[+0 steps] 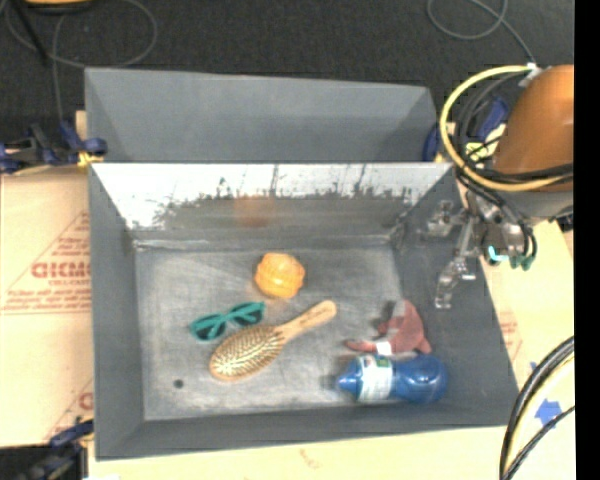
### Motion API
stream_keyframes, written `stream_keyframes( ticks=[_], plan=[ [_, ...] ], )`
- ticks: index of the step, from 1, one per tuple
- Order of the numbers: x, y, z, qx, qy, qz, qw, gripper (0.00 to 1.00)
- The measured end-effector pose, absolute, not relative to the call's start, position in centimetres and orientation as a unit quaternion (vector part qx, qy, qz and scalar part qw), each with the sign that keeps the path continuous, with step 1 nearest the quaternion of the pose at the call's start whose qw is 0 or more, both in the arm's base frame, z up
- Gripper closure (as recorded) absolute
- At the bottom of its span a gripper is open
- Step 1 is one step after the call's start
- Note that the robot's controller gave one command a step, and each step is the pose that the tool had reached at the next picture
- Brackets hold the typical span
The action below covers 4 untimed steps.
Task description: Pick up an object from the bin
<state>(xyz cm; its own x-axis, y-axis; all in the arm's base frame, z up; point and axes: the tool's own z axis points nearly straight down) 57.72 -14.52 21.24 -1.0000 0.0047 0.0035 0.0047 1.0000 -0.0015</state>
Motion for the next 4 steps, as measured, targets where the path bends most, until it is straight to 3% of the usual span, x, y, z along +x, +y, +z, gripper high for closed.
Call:
stream_keyframes(
  ticks=[1,2,3,4],
  plan=[
    [57.9,-14.5,21.7,-0.001,-1.000,0.001,-0.002,0.00],
    [54.7,-12.2,18.4,0.031,-0.999,0.002,-0.005,0.00],
    [56.8,-12.5,13.2,0.036,-0.999,0.000,-0.004,0.00],
    [57.9,-12.8,10.0,0.101,-0.995,0.000,-0.003,0.00]
  ],
)
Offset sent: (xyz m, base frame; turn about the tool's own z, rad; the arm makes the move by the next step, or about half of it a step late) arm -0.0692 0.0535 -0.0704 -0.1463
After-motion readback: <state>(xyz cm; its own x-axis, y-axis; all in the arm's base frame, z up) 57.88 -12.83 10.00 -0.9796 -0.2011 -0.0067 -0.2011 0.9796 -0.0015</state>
